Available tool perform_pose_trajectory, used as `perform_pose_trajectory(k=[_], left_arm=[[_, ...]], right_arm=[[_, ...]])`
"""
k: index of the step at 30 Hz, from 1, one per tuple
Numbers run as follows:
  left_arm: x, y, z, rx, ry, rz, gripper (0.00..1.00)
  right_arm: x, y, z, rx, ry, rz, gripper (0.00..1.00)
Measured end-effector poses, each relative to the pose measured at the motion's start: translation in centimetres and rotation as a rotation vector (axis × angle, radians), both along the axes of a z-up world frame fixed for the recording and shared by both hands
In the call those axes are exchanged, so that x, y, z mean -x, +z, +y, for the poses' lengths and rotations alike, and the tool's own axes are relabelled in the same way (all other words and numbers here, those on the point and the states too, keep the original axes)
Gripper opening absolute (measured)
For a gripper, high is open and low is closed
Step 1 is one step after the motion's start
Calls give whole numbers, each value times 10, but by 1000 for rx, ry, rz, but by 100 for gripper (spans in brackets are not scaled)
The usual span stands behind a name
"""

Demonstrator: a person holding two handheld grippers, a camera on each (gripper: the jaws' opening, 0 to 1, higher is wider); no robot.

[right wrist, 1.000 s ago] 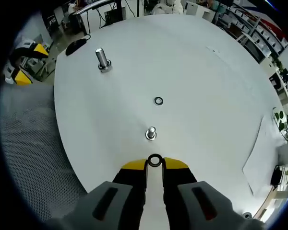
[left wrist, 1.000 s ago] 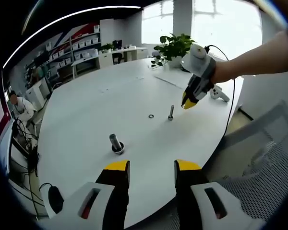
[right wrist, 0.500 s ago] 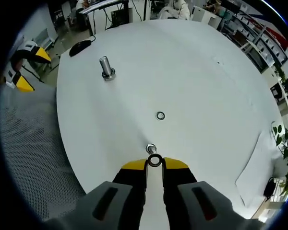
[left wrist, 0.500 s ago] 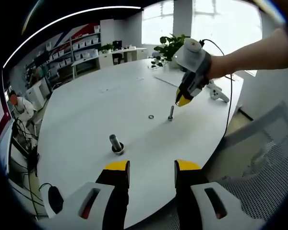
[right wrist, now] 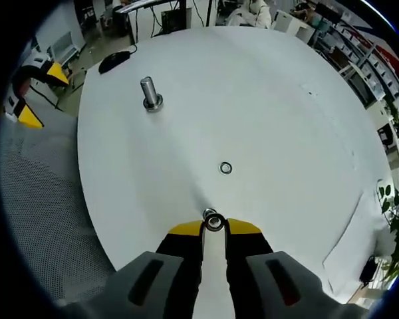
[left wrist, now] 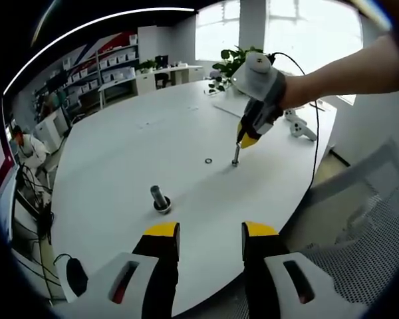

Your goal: Place the washer onto the threaded stud by aligning its center hole with the stud, sliding it down to the base, and recovering from edge contact or off-axis alignment until the washer reaches the visible bottom stop.

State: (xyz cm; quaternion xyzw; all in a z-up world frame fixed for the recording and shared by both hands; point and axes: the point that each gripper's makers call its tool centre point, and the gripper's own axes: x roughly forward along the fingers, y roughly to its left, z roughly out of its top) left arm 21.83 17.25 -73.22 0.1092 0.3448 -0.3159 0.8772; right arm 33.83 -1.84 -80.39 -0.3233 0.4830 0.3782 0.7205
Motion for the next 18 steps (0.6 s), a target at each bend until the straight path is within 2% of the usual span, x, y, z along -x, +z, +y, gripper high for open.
perform_pose_trajectory(k=[18], left_arm=[[2,-2,-1,2,-4,15,35]], right_arm=[[2,-29,3,42,17,52,14]])
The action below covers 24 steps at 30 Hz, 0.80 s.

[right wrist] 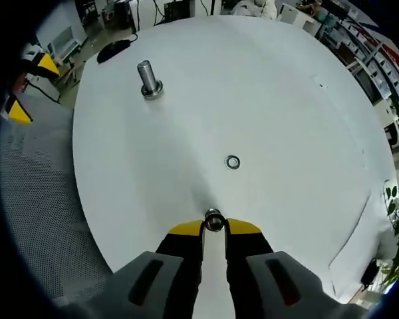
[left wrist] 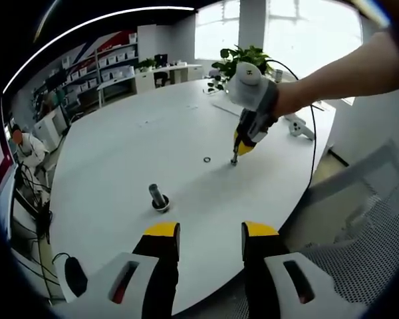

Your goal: Place the washer onto the threaded stud by aligning its center hole with the stud, sliding it down to the base, and recovering from edge contact or off-axis alignment until the washer reaches the visible bottom stop.

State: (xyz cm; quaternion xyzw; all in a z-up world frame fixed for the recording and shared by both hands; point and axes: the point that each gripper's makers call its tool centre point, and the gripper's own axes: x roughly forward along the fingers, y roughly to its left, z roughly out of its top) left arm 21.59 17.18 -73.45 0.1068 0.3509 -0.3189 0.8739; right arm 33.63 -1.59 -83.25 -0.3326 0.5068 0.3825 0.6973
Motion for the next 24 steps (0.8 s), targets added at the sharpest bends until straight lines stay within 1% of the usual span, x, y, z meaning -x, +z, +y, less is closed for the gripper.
perform_pose_trajectory(k=[9,15,24], left_arm=[[0,-2,1,-2,3,9,35],[0,-3,1,-2,2,11,35],[0,-3,1,-2,3,12,35]], right_arm=[[3,-18,-2,15,-6,32,14],[4,-23,-4,21,-6,40,14],[4,-26,-6,17,-20,46,16]])
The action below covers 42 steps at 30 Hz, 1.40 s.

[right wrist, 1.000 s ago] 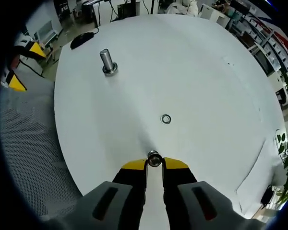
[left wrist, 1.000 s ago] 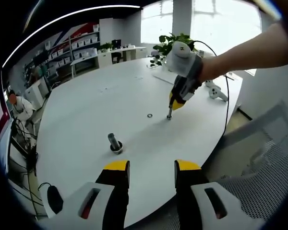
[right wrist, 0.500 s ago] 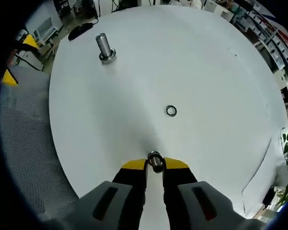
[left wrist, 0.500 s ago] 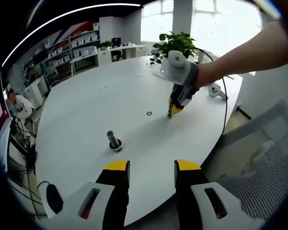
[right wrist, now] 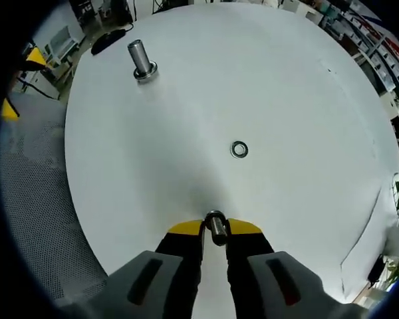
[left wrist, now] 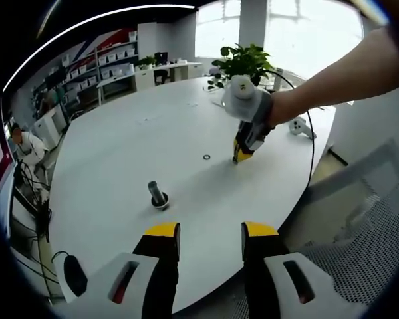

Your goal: Place the washer onto the threaded stud by aligning its center hole with the stud, sliding it down to the base, and recovering from edge contact or off-axis alignment until the washer reaches the visible bottom stop.

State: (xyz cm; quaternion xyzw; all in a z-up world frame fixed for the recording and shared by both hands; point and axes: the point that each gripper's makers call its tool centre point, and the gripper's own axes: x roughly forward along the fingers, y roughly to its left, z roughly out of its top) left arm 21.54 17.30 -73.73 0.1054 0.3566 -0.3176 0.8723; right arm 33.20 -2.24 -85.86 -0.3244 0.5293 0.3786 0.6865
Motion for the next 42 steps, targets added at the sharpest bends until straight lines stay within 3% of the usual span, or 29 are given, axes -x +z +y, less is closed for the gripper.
perform_pose_trajectory(k=[17,27,32,36,42], left_arm=[[2,-1,-3,-12,-17,-2,35],[4,0,-6,-10,-31,-8,35],[3,1,-6,-8,-31,-10,35],[4,2,-7,-9,-39,-13,35],[3,3,-6,-2,-33,-15,35]], right_arm=[[11,9,-21,-17,-73,-15,28],[20,19,-24,-20,-89,-21,30],[18,22,-22,-21,-104,-25,33],[15,28,-13,-9,-64,-43,34],[-6,37,-4,-10,-44,-78,35]])
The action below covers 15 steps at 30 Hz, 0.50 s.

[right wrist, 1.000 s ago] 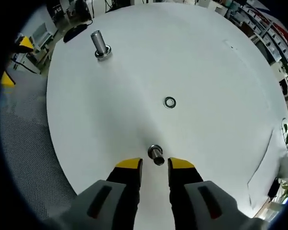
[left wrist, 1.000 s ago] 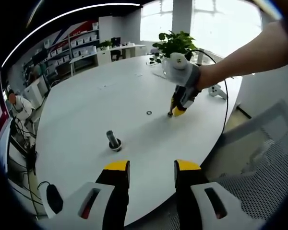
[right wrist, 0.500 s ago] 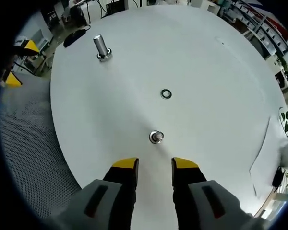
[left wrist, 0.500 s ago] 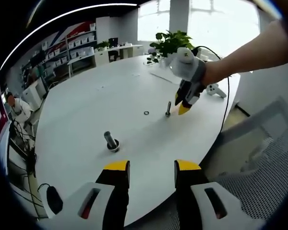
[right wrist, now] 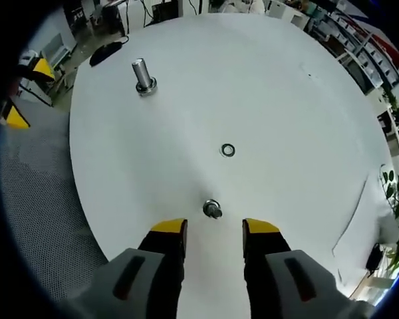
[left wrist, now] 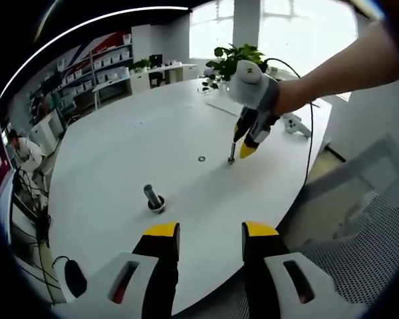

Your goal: Place the washer onto the threaded stud by aligning its center hole with the stud, sliding it down to the base, and recovering from edge contact or off-axis alignment until the washer reaches the visible bottom stop.

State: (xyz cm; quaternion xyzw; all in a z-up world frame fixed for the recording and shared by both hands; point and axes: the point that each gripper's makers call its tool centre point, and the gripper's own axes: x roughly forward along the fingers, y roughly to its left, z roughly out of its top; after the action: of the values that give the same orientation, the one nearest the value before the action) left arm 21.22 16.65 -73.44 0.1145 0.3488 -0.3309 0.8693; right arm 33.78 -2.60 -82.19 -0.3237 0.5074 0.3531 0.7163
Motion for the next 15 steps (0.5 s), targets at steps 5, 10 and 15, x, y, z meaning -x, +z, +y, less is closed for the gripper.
perform_pose_trajectory(k=[5,10,15], left_arm=[[0,1,0,1,2,-2,35],[0,1,0,4,4,0,35],[-1,0,1,-17,-5,-12,35]], right_arm=[[-16,7,12,-16,4,-18,36],[-25,6,24,-12,29,-24,38],[-31,3,36,-18,43,-21,38]])
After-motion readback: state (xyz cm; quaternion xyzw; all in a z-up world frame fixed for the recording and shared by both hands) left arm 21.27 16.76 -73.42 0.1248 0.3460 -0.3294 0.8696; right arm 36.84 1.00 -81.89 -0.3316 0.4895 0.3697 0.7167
